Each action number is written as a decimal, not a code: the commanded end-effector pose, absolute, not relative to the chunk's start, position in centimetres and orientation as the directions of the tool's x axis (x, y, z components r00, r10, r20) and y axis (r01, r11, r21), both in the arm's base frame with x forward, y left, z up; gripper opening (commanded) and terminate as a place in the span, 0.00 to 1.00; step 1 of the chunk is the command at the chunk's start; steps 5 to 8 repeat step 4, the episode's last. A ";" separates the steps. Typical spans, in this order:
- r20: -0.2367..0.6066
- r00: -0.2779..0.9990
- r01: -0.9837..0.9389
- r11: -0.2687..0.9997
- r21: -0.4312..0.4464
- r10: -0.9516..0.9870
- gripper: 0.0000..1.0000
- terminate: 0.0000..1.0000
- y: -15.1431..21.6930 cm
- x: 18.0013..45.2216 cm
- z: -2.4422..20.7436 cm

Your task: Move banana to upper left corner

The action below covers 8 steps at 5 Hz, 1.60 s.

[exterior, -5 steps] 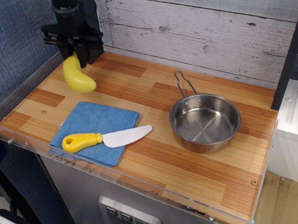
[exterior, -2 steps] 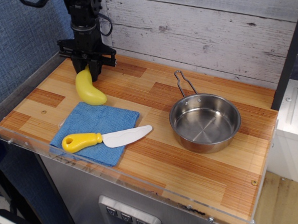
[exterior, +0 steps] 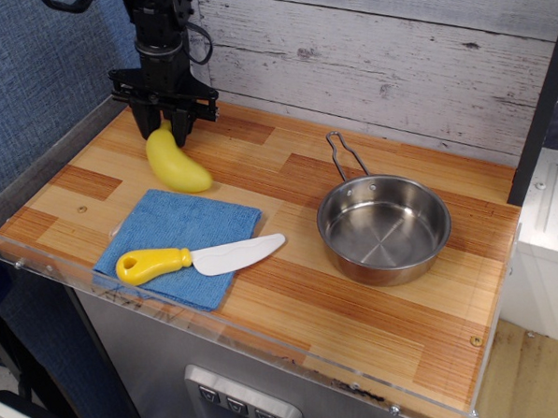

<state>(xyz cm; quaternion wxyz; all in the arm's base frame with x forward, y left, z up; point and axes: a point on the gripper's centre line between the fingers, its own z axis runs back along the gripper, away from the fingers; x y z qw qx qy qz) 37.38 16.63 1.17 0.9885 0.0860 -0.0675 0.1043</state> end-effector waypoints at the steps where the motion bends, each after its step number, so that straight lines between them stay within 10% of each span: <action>1: 0.191 0.966 -0.206 0.965 0.160 0.174 1.00 0.00 16.4 37.3 3.1; 3: 0.223 0.962 -0.198 0.967 0.161 0.160 1.00 0.00 16.2 37.4 5.0; 4: 0.253 0.955 -0.198 0.969 0.151 0.156 1.00 1.00 15.7 37.1 7.3; 8: 0.253 0.955 -0.198 0.969 0.151 0.156 1.00 1.00 15.7 37.1 7.3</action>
